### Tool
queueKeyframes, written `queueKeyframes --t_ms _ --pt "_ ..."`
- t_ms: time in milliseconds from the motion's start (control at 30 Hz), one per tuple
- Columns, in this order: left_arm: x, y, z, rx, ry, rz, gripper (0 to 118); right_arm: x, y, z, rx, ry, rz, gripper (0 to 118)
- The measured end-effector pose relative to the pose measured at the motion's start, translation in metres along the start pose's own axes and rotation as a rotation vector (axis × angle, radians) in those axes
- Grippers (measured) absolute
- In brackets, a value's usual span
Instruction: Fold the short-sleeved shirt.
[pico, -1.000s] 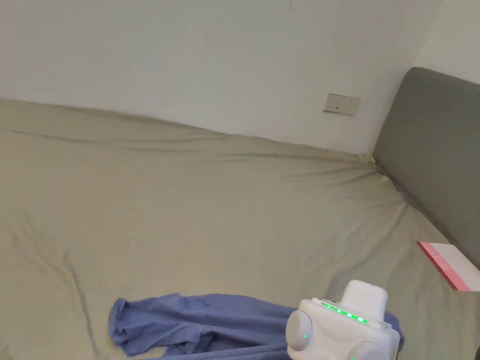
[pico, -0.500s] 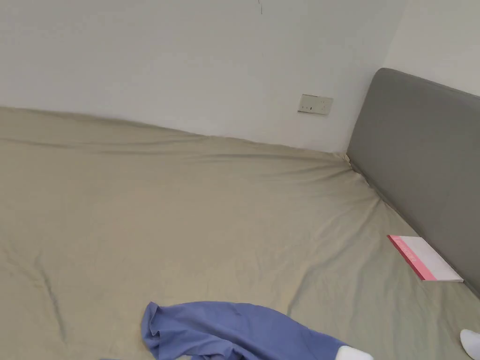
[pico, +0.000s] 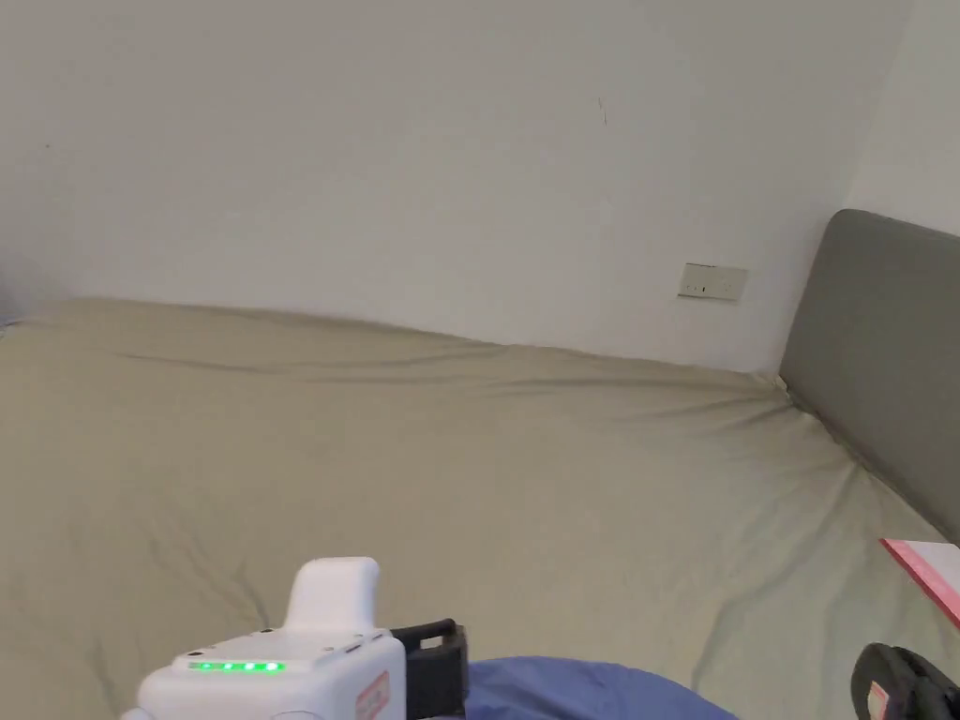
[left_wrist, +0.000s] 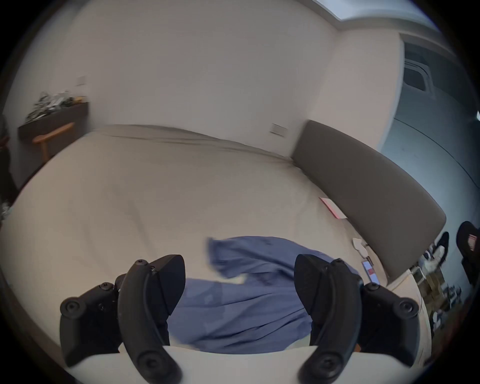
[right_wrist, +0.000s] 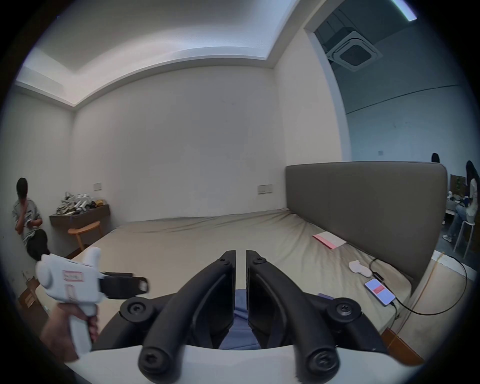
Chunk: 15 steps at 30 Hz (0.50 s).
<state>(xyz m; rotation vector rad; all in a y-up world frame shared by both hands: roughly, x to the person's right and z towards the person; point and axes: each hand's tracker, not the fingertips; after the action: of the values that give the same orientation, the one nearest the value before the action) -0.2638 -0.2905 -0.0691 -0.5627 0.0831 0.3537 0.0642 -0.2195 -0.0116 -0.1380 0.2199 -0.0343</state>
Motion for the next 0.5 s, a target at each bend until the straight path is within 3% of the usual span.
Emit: queueKeyframes --t_ms 133,167,233,267,333,433,500 --pt "-0.062 -0.009 0.062 0.043 0.199 -0.023 88 -0.037 -0.001 0.001 0.016 0.065 0.045 9" --pt "-0.071 -0.016 0.073 0.048 0.229 -0.025 81 -0.045 -0.003 0.001 0.019 0.08 0.049 9" --pt "-0.089 -0.026 0.09 0.033 0.222 -0.021 26 -0.061 -0.007 -0.002 0.012 0.117 0.051 9" --pt "-0.095 -0.031 0.092 0.024 0.203 0.002 6 -0.068 -0.01 -0.003 -0.001 0.133 0.05 9" --pt "-0.103 -0.041 0.091 0.003 0.198 0.049 6 -0.08 -0.013 -0.005 -0.026 0.161 0.042 9" --pt "-0.105 -0.048 0.077 -0.054 0.186 0.01 4 -0.089 -0.01 0.002 -0.031 0.248 -0.004 9" --pt "-0.105 -0.045 0.062 -0.04 0.165 0.052 5 -0.093 -0.005 0.005 -0.017 0.258 0.022 9"
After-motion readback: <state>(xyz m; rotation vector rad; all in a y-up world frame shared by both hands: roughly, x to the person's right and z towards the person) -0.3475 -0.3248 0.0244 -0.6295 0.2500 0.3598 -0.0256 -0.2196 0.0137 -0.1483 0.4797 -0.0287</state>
